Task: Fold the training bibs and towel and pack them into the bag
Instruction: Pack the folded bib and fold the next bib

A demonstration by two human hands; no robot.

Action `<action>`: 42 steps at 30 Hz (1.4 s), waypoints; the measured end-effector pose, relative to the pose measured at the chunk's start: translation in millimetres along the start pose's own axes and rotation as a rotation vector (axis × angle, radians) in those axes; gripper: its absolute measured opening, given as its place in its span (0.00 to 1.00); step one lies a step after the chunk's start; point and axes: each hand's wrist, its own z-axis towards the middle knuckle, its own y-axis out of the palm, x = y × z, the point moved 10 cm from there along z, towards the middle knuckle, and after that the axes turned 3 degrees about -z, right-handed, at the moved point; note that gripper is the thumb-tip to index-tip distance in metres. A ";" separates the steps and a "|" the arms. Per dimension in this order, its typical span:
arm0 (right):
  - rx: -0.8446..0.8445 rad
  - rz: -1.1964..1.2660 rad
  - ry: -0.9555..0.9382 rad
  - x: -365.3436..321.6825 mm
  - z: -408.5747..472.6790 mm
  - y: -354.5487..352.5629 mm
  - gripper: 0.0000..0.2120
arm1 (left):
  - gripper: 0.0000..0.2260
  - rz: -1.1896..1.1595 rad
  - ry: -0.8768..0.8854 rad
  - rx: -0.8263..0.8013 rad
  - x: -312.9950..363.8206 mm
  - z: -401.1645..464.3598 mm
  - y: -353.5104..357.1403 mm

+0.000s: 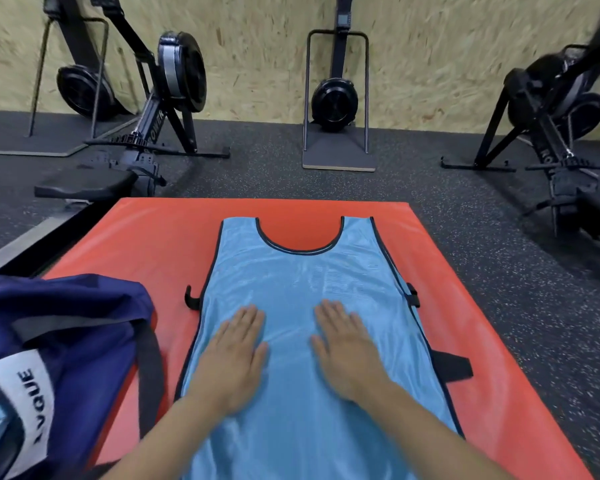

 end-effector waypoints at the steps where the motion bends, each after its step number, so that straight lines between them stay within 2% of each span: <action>1: -0.004 -0.015 0.069 27.0 -5.8 -6.7 0.31 | 0.32 0.018 -0.029 -0.004 -12.0 -6.0 -5.1; 4: 0.044 -0.063 0.217 87.7 -32.6 -32.1 0.37 | 0.35 0.076 -0.052 -0.002 -16.3 -26.6 -22.0; 6: 0.064 -0.029 0.162 64.5 -48.3 -36.8 0.41 | 0.32 0.071 -0.029 -0.007 13.3 -43.3 -28.4; 8: -0.049 0.030 0.014 8.3 -70.4 -15.3 0.43 | 0.30 0.048 0.064 0.010 52.9 -66.3 -25.1; 11: -0.124 -0.042 -0.123 -41.0 -114.5 -1.6 0.31 | 0.29 0.062 0.112 -0.063 67.6 -99.3 -12.8; 13: -0.069 -0.077 -0.078 -17.0 -130.4 -9.9 0.29 | 0.29 0.083 0.056 -0.075 42.3 -114.7 -13.3; 16: 0.005 -0.157 0.148 56.3 -147.0 -30.3 0.30 | 0.32 0.097 -0.030 -0.058 6.6 -132.9 -27.7; 18: -0.072 -0.147 0.239 74.2 -159.8 -40.6 0.36 | 0.34 0.110 -0.084 -0.093 -7.1 -142.3 -31.8; 19: -0.044 -0.147 0.207 68.6 -162.3 -47.8 0.40 | 0.34 0.104 -0.103 -0.083 -8.8 -143.4 -37.2; 22: -0.052 -0.068 0.070 33.2 -165.7 -52.8 0.45 | 0.26 -0.047 -0.232 0.001 -23.4 -144.1 -61.0; 24: -0.052 -0.054 -0.003 4.9 -166.3 -54.5 0.40 | 0.24 -0.124 -0.304 0.059 -37.2 -141.5 -67.4; 25: -0.125 -0.050 -0.006 -2.8 -165.1 -43.6 0.37 | 0.21 -0.179 -0.321 0.091 -41.2 -139.8 -69.9; 27: -0.108 -0.056 -0.070 -21.4 -150.8 -32.3 0.34 | 0.11 -0.308 -0.284 0.144 -39.4 -131.1 -71.5; 28: -0.099 -0.044 -0.081 -32.8 -143.1 -29.4 0.32 | 0.09 -0.348 -0.257 0.154 -37.3 -123.9 -72.2; 30: -0.121 -0.030 -0.106 -59.5 -129.3 -29.3 0.28 | 0.12 -0.439 -0.220 0.186 -36.0 -108.7 -71.9; 32: -0.067 0.005 -0.202 -91.0 -112.1 -23.7 0.32 | 0.16 -0.540 -0.194 0.233 -32.5 -99.4 -78.7; 37: -0.058 0.025 -0.271 -139.9 -92.6 -5.2 0.33 | 0.24 -0.685 -0.366 0.290 -54.3 -92.6 -71.4; 39: -0.032 0.044 -0.297 -150.3 -87.0 1.1 0.35 | 0.26 -0.740 -0.399 0.282 -63.7 -91.2 -65.6; 42: -0.024 0.039 -0.290 -156.0 -85.6 7.7 0.31 | 0.26 -0.838 -0.381 0.244 -63.6 -85.1 -59.6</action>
